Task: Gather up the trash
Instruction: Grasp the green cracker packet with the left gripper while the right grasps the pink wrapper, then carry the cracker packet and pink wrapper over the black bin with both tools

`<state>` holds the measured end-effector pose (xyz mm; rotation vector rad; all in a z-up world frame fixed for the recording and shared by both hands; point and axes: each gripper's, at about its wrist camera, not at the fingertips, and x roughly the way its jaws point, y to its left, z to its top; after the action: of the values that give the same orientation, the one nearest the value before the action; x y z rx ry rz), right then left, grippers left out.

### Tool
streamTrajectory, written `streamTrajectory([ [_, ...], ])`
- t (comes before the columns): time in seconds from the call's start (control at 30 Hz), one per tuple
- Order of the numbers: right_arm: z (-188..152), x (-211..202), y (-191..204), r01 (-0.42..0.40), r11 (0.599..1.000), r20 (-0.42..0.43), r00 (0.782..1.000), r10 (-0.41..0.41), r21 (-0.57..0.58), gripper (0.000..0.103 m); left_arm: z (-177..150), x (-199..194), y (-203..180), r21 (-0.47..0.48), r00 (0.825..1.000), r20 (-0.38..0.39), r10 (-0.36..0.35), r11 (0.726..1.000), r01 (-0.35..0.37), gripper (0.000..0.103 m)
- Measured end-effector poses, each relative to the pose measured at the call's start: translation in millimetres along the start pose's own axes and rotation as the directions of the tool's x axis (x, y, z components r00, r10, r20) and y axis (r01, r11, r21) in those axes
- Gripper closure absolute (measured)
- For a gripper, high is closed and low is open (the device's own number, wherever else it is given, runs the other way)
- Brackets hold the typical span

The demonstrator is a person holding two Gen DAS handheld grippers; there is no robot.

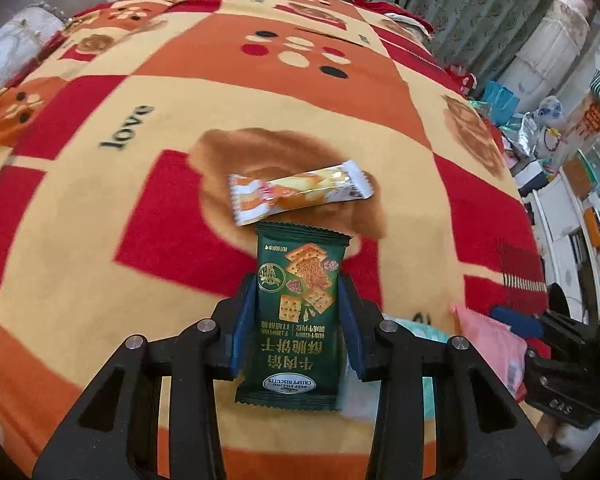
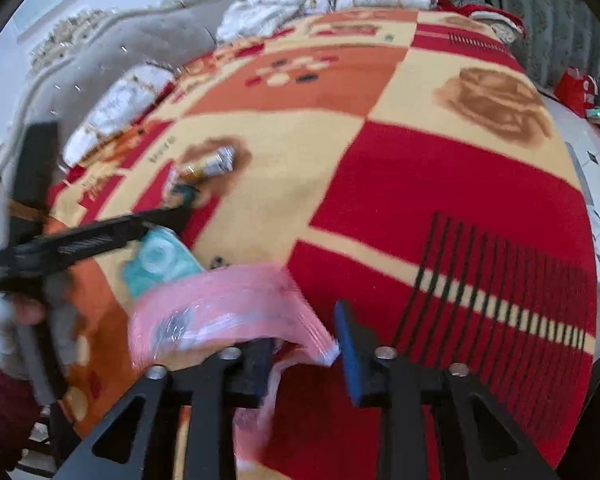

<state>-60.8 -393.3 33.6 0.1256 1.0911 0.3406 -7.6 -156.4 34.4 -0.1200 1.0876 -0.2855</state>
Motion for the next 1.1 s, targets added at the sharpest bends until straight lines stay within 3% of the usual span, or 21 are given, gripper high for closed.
streamTrajectory([
  [0.07, -2, -3, 0, -0.024, 1.000, 0.022, 0.999, 0.024, 0.008, 0.066, -3, -12, 5, 0.003, 1.000, 0.011, 0.010, 1.000, -0.010, 0.066],
  [0.13, -4, -7, 3, -0.032, 0.999, 0.034, 0.999, 0.032, -0.008, 0.083, -4, -25, 8, 0.004, 0.999, 0.032, 0.015, 1.000, -0.015, 0.066],
  [0.3, -6, -34, 11, 0.013, 0.998, 0.088, 0.996, -0.007, -0.061, 0.085, 6, -60, 9, -0.002, 0.995, 0.099, 0.009, 1.000, -0.009, 0.066],
  [0.43, -6, -57, 5, 0.025, 0.999, 0.132, 0.991, -0.019, -0.047, 0.086, 8, -77, -13, 0.030, 0.992, 0.120, -0.026, 0.999, 0.022, 0.066],
  [0.73, -23, -107, -30, 0.095, 0.995, 0.188, 0.978, -0.093, -0.004, 0.086, -7, -81, -108, 0.171, 0.987, 0.098, -0.127, 0.979, 0.109, 0.066],
  [1.1, -69, -173, -121, 0.225, 0.962, 0.205, 0.945, -0.253, 0.154, 0.086, -26, -60, -229, 0.305, 0.974, 0.025, -0.224, 0.930, 0.205, 0.066],
])
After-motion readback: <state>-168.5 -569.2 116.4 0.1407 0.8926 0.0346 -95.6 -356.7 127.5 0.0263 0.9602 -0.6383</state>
